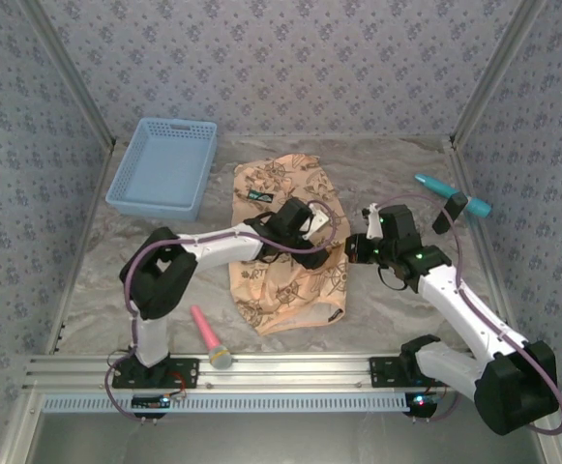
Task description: Fold the inside-out t-shirt
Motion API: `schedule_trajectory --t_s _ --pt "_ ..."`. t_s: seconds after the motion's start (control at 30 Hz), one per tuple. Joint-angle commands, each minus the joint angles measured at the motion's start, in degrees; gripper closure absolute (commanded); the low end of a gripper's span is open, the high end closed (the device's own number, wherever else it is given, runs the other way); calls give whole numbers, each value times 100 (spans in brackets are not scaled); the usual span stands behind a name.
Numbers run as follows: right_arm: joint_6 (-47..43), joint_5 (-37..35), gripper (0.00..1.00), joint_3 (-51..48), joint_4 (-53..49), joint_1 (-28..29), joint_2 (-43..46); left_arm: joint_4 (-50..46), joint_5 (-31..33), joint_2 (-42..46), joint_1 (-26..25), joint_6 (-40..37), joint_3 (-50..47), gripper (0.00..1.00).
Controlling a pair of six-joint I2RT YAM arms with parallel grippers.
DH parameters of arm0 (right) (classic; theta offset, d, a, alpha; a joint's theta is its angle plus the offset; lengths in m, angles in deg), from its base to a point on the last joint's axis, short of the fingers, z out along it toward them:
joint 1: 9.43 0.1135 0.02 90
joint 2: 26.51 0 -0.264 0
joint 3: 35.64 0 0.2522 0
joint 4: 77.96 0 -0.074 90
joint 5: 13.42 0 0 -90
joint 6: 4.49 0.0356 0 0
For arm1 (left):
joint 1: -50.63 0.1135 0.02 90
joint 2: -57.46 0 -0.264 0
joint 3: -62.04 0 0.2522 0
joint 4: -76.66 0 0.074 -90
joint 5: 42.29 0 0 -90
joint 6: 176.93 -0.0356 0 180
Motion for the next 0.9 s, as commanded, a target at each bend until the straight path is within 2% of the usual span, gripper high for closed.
schedule_trajectory --t_s 0.0,0.03,0.1,0.17,0.2,0.27,0.33,0.4,0.5,0.6,0.63,0.7,0.77,0.87 --pt "59 176 100 -50 69 -110 178 203 199 -220 73 -253 271 16" --pt "57 188 100 -91 86 -132 193 209 68 -250 119 -262 281 26" --pt "71 -58 100 -179 28 -207 178 85 -466 -246 240 -254 356 59" --pt "97 -605 100 -270 -51 -308 35 -284 -1254 -177 382 -207 565 81" --pt "24 -758 100 -339 -5 -353 -120 -495 -1655 -129 447 -138 653 88" --pt "-177 -907 100 -424 210 -380 -443 -808 -2490 -37 549 -14 759 96" --pt "-339 -826 100 -528 670 -362 -778 -1059 -3321 22 590 -30 782 100" --pt "-414 -913 100 -540 1057 -336 -1045 -1209 -4155 79 580 -158 672 100" --pt "-428 -1146 100 -391 1320 -347 -1384 -1204 -4782 61 581 -248 463 100" --pt "-495 -1690 99 -198 1346 -233 -1657 -1522 -5068 -183 608 -260 578 100" --pt "-494 -1817 94 -123 1283 -212 -1717 -1607 -5129 -247 617 -213 644 100" --pt "-438 -1891 71 38 977 -162 -1719 -1581 -5143 -296 646 60 667 100" --pt "-343 -1883 65 -14 722 -40 -1343 -1580 -5130 -280 705 322 686 100" --pt "-210 -1199 55 -470 517 137 -428 -1195 -5289 -158 832 888 526 100"
